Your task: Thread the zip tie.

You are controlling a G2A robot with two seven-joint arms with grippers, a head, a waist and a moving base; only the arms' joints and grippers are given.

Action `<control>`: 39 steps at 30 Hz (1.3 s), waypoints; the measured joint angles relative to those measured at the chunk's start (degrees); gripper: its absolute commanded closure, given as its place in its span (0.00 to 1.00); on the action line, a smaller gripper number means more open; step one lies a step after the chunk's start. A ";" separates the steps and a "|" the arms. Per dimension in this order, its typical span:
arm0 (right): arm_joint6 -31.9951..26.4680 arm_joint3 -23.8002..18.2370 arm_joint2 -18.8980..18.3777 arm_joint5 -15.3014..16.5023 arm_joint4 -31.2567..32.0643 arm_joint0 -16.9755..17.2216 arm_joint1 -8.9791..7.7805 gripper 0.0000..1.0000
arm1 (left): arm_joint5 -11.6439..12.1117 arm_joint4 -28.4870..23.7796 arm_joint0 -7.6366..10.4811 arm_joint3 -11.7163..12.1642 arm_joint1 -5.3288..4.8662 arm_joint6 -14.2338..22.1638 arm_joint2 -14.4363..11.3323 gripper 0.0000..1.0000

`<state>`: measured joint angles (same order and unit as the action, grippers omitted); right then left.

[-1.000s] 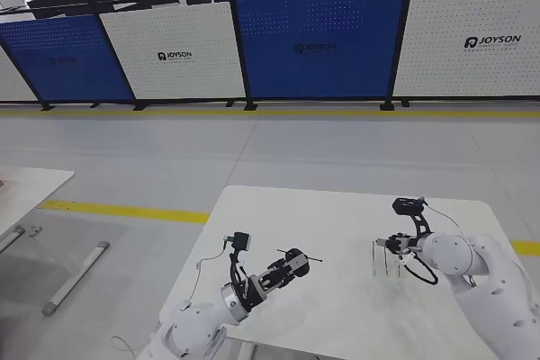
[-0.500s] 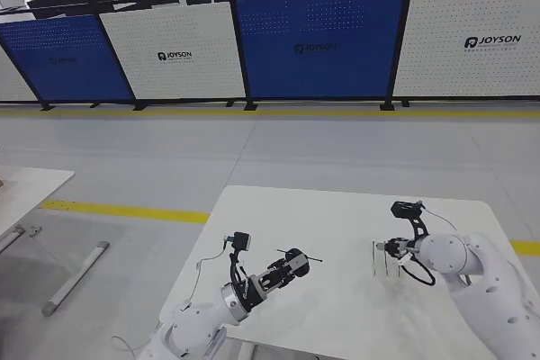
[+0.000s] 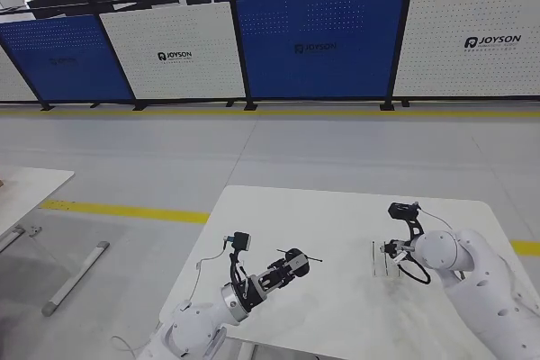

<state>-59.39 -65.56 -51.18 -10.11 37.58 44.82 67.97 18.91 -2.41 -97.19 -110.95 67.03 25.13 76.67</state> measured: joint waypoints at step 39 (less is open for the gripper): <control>-1.50 17.64 5.95 5.60 -3.68 -8.18 5.40 0.81 | 0.00 0.00 0.00 0.00 0.00 0.00 0.00 1.00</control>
<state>-60.89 -47.91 -45.22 -4.51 33.90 36.64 73.37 18.91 -2.41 -97.19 -110.95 67.03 25.13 76.67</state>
